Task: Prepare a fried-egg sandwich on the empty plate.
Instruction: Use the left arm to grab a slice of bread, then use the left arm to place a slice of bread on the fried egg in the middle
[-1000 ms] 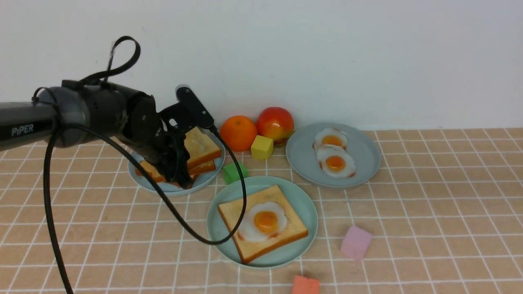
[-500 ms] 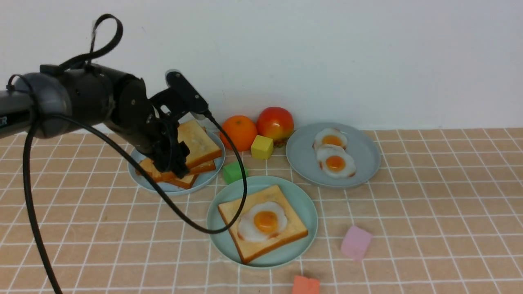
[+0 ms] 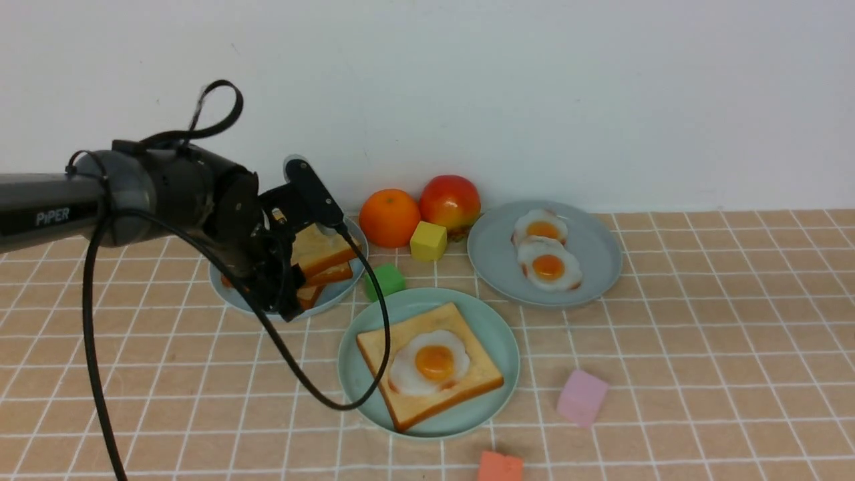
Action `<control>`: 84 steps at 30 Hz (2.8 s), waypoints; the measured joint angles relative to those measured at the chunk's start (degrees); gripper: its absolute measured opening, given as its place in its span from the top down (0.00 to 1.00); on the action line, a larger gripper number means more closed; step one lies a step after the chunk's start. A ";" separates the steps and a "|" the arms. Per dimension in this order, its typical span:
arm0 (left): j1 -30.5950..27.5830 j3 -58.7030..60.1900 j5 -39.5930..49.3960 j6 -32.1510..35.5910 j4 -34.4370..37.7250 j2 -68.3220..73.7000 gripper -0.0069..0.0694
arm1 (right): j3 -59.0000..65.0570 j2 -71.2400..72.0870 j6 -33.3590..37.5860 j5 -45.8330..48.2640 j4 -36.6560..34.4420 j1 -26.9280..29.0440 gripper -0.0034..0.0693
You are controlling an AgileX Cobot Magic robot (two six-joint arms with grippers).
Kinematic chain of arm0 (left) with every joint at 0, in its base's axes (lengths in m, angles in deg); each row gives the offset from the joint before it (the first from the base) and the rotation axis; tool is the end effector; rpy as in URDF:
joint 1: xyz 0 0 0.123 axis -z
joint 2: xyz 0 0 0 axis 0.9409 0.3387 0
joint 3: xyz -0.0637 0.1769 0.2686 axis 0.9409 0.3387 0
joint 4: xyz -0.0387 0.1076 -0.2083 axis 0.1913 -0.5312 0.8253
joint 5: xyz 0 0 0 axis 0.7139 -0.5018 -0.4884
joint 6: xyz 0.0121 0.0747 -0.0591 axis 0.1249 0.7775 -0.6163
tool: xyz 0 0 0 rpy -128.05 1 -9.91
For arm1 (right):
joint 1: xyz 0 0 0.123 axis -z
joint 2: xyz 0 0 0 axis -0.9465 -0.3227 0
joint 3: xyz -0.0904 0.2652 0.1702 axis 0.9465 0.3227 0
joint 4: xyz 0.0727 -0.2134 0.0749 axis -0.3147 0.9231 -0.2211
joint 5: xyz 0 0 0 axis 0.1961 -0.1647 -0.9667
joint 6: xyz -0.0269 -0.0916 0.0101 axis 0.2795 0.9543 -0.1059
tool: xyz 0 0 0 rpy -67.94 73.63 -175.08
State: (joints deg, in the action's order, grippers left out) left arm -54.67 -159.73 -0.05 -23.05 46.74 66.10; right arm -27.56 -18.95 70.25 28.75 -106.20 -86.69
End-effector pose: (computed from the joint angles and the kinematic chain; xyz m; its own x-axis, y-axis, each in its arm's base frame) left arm 0.4241 -0.1079 0.2233 -0.4559 0.8142 -0.3595 0.6921 0.5783 0.4320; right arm 0.0580 0.0523 0.4245 -0.6436 -0.1467 -0.7512 -0.4938 0.8294 0.2611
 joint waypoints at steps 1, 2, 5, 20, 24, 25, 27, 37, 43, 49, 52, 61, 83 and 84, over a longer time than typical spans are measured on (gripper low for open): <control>0.00 -0.11 -0.05 0.00 -0.07 0.14 0.37 | 0.00 0.00 0.05 0.00 0.00 0.00 0.91; 0.00 -0.17 -0.07 0.00 -0.23 0.27 0.37 | 0.00 0.00 0.17 0.00 0.00 0.00 0.91; 0.00 -0.24 -0.56 0.00 -0.95 0.88 0.47 | 0.00 0.00 0.83 -0.04 0.00 0.00 0.91; 1.57 -0.18 3.21 -0.59 -0.32 -7.78 0.69 | 0.00 0.00 1.08 0.17 -0.27 0.00 0.91; 7.09 -0.18 6.59 -6.91 1.36 -13.16 0.69 | 0.00 0.00 1.08 0.25 -0.45 0.00 0.91; 9.13 -0.06 7.64 -9.44 1.56 -14.07 0.69 | 0.00 0.00 1.08 0.42 -0.45 0.00 0.91; 13.21 0.93 8.66 -13.65 1.56 -15.14 0.69 | 0.00 0.00 1.08 0.70 -0.45 0.00 0.91; 26.92 10.12 4.58 -19.10 -6.43 -11.44 0.71 | 0.00 0.00 1.08 2.09 -1.17 0.00 0.90; 26.93 10.12 3.93 -19.10 -9.01 -10.27 0.71 | 0.00 0.00 1.08 2.86 -1.51 0.00 0.90; 26.93 10.12 5.32 -19.15 -9.34 -10.27 0.71 | 0.00 0.00 1.08 2.96 -1.75 0.00 0.89; 26.93 10.12 5.43 -19.15 -9.34 -10.17 0.71 | 0.00 0.00 1.08 2.96 -1.93 0.00 0.89; 26.93 10.12 5.37 -19.15 -6.81 -9.73 0.71 | 0.00 0.00 1.08 2.52 -1.97 0.00 0.89; 26.93 10.12 6.49 -19.33 -4.12 -11.53 0.44 | 0.00 0.00 1.08 1.21 -1.92 0.00 0.88; 26.93 10.12 6.81 -19.33 -3.43 -12.08 0.43 | 0.00 0.00 1.08 1.21 -1.97 0.00 0.88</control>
State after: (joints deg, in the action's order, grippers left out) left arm -27.74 -149.61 6.77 -42.38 43.31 54.03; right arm -27.56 -18.95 71.34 29.96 -108.17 -86.69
